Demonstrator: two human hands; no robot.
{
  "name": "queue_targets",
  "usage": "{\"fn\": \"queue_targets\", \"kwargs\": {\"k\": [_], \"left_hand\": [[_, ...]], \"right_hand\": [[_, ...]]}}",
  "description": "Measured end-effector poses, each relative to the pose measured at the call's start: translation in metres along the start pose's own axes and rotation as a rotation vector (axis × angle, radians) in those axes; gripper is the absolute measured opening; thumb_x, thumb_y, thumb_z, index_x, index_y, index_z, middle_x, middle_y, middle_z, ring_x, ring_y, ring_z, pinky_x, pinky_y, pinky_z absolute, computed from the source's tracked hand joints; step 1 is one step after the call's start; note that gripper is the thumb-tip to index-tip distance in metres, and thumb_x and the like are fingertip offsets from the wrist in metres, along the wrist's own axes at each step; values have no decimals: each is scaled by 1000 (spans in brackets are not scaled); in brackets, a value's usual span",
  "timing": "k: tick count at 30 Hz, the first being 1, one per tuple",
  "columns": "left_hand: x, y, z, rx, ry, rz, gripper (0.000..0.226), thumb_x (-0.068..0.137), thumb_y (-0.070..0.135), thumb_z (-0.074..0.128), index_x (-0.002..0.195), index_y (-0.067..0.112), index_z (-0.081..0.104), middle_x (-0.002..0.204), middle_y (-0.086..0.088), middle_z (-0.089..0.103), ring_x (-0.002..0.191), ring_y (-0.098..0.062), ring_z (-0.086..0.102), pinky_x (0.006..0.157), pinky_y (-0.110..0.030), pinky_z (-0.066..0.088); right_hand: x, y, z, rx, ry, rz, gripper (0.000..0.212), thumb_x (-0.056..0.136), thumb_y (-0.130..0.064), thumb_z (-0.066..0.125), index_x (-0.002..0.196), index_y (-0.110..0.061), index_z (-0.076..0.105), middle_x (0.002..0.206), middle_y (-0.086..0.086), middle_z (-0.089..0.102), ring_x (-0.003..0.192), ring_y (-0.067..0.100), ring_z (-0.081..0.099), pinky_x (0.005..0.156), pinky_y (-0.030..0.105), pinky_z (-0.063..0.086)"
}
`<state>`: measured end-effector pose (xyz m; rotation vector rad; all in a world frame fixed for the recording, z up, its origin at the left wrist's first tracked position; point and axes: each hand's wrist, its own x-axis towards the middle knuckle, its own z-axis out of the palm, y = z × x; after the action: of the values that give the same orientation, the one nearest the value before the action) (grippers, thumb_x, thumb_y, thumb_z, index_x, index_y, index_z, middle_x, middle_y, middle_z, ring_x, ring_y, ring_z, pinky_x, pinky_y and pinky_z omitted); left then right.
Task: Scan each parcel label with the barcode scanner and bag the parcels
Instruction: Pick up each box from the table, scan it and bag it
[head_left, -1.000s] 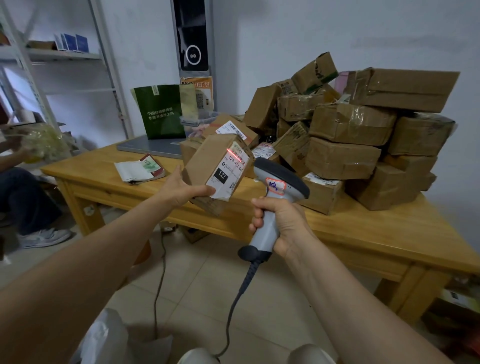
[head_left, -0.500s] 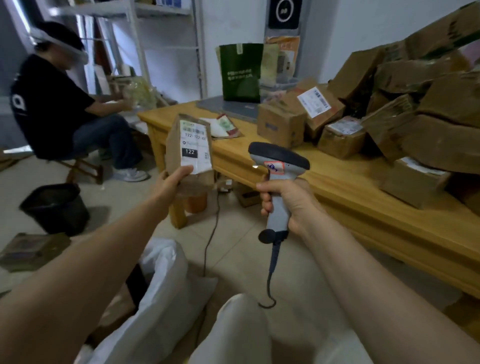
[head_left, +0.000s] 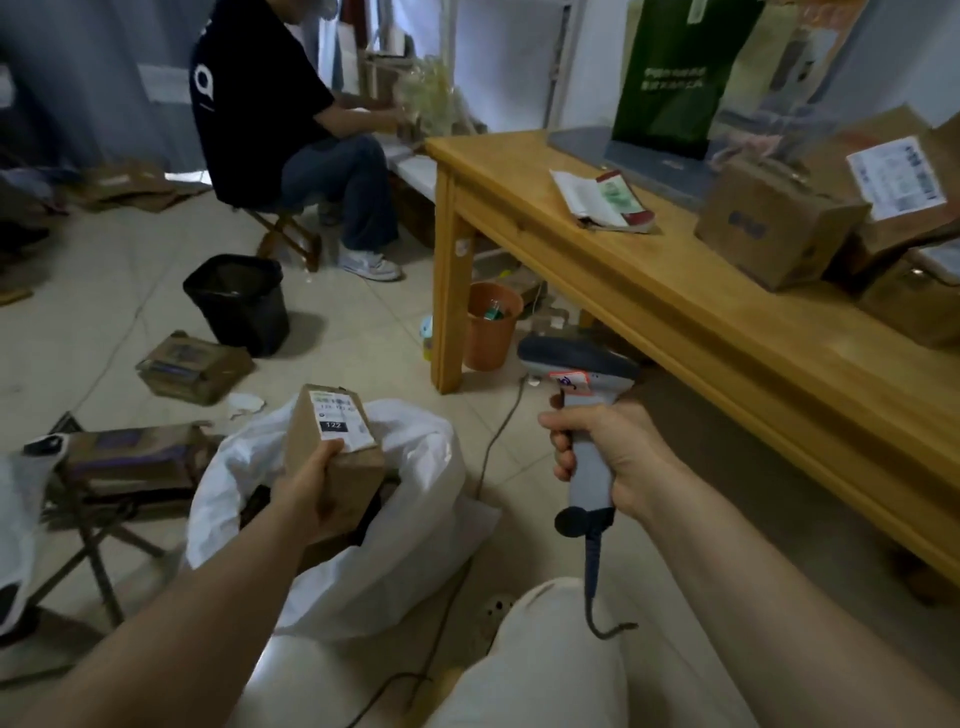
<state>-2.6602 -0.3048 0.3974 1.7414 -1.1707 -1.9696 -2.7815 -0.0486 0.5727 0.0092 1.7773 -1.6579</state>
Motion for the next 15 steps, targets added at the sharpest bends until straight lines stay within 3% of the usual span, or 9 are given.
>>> {"fn": "queue_targets", "kwargs": {"k": [2, 4, 5, 7, 10, 12, 15], "left_hand": [[10, -6, -11, 126, 126, 74, 99, 66, 54, 78, 144, 17, 28, 127, -14, 46, 119, -39, 48, 75, -44, 49], [16, -14, -24, 517, 203, 154, 109, 55, 66, 77, 142, 15, 34, 137, -23, 39, 126, -46, 40, 95, -53, 43], [19, -20, -31, 731, 224, 212, 99, 59, 64, 76, 137, 14, 43, 138, -26, 38, 126, -47, 37, 102, -55, 38], [27, -36, -41, 1077, 312, 315, 70, 67, 59, 69, 123, 20, 55, 131, -25, 39, 122, -44, 36, 101, -52, 39], [26, -51, -44, 1555, 284, 459, 60, 72, 65, 60, 121, 33, 48, 139, -23, 21, 129, -42, 20, 93, -47, 42], [27, -48, -41, 1685, 206, 529, 60, 73, 66, 62, 123, 35, 46, 143, -24, 11, 134, -44, 12, 91, -44, 43], [32, -35, -35, 1728, 139, 549, 61, 74, 65, 63, 123, 32, 49, 143, -25, 13, 137, -46, 10, 97, -43, 42]], "right_hand": [[10, 4, 3, -2, 5, 17, 16, 81, 4, 65, 76, -8, 57, 49, 7, 51, 39, 16, 44, 44, 25, 41], [18, 7, 7, -17, 13, 28, 14, 81, 4, 66, 77, -7, 58, 50, 6, 51, 41, 16, 44, 44, 25, 42], [21, 9, 9, -25, 10, 31, 13, 81, 3, 66, 77, -7, 58, 51, 6, 52, 42, 16, 45, 44, 25, 43], [28, 13, 13, -35, 3, 36, 12, 81, 2, 66, 77, -7, 59, 52, 6, 52, 42, 16, 45, 46, 26, 43], [37, 19, 19, -38, -19, 52, 12, 80, 2, 67, 79, -7, 60, 51, 5, 53, 41, 15, 46, 46, 26, 44], [43, 22, 22, -35, -25, 66, 12, 80, 2, 67, 80, -8, 60, 52, 5, 53, 42, 15, 46, 45, 26, 44], [49, 25, 28, -35, -34, 79, 12, 80, 2, 67, 79, -8, 60, 52, 5, 53, 42, 15, 46, 44, 25, 44]]}}
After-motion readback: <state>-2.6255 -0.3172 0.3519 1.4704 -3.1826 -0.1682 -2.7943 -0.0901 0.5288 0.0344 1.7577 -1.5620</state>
